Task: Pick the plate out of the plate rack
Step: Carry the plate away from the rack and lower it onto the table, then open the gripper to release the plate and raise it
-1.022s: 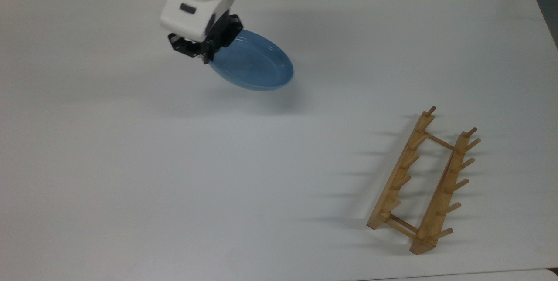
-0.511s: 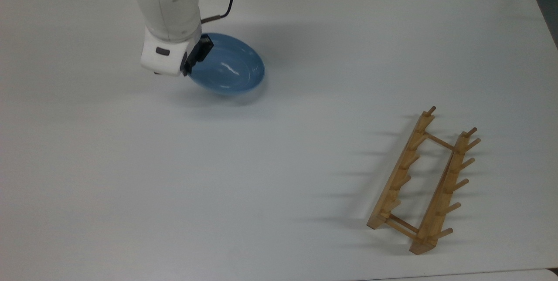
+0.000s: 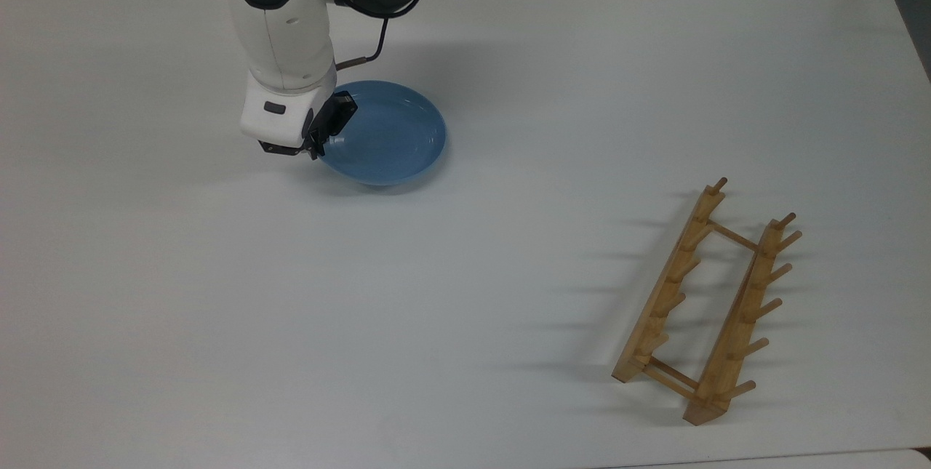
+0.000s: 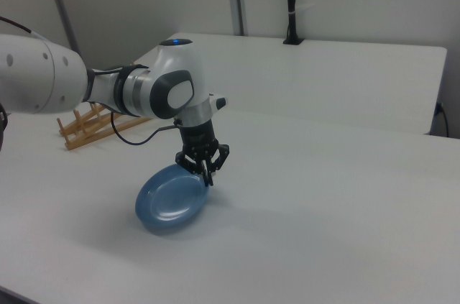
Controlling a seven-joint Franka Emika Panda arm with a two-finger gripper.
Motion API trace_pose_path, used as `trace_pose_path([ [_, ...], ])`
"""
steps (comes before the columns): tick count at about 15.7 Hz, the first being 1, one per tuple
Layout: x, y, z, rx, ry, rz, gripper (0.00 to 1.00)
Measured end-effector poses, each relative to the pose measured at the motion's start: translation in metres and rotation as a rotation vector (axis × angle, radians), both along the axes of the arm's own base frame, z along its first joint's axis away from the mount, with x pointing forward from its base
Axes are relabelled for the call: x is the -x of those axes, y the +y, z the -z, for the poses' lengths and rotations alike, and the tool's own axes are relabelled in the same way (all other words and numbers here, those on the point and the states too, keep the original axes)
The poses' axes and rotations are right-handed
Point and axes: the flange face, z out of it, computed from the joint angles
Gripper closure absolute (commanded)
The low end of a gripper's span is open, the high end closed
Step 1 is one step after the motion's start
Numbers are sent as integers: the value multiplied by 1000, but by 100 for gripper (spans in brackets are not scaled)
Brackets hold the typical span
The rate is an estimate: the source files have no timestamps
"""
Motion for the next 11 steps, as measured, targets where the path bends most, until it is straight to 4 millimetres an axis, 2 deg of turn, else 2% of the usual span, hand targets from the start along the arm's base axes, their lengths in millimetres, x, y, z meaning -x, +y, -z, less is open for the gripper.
trace_pose_path([
  [1, 0, 0, 2, -1, -1, 0, 0],
  [8, -2, -3, 1, -3, -11, 29, 0],
  [11, -4, -6, -7, -2, -29, 49, 0],
])
